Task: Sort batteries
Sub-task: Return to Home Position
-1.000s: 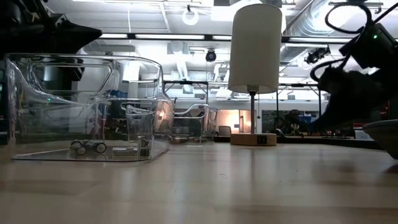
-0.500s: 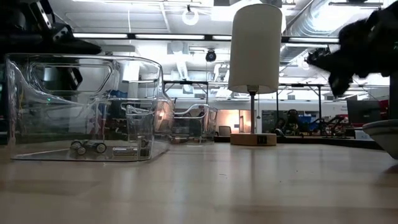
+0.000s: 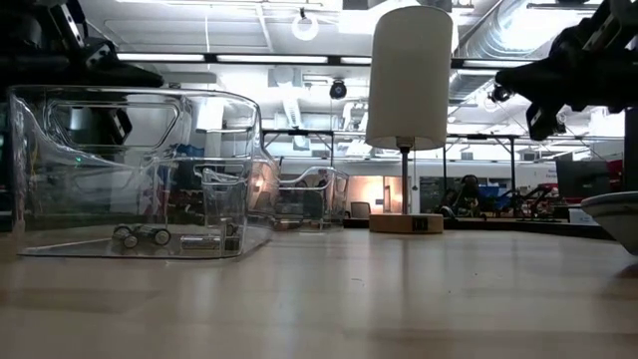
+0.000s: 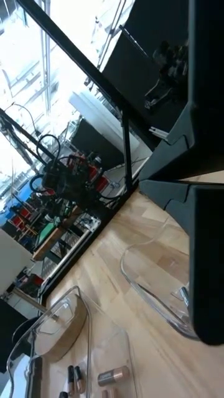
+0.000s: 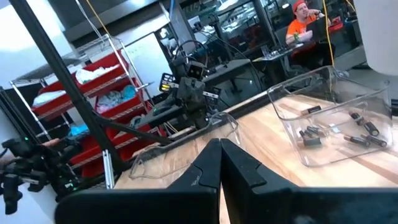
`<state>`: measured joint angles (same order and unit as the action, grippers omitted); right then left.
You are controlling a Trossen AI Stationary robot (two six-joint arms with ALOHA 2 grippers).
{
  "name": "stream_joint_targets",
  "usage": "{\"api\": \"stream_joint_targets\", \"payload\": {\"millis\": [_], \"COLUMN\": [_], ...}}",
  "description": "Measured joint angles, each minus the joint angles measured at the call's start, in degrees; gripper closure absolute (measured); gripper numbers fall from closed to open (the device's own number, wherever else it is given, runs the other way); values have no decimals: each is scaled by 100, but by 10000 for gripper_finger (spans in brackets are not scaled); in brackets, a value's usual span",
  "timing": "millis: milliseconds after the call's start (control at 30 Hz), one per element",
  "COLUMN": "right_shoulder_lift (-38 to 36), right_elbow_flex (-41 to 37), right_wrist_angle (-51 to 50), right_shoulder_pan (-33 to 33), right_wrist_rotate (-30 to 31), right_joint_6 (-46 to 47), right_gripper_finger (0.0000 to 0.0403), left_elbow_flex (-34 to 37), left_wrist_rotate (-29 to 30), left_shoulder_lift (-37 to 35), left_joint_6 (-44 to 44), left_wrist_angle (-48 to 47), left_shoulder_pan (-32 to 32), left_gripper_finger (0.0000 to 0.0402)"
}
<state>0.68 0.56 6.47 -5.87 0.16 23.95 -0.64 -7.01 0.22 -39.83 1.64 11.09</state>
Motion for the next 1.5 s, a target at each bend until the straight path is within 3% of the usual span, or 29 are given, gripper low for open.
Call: {"api": "stream_joint_targets", "payload": {"millis": [1500], "right_shoulder_lift": [10], "right_elbow_flex": [-3], "right_wrist_angle": [-163], "right_shoulder_pan": [0], "right_wrist_rotate": [2], "right_joint_6": [1], "right_gripper_finger": [402], "left_elbow_flex": [0], "left_wrist_rotate": [-4], "left_shoulder_lift": [19], "left_joint_6": [0], "left_wrist_angle": [1], "left_shoulder_pan": [2], "left_gripper_finger": [401]}}
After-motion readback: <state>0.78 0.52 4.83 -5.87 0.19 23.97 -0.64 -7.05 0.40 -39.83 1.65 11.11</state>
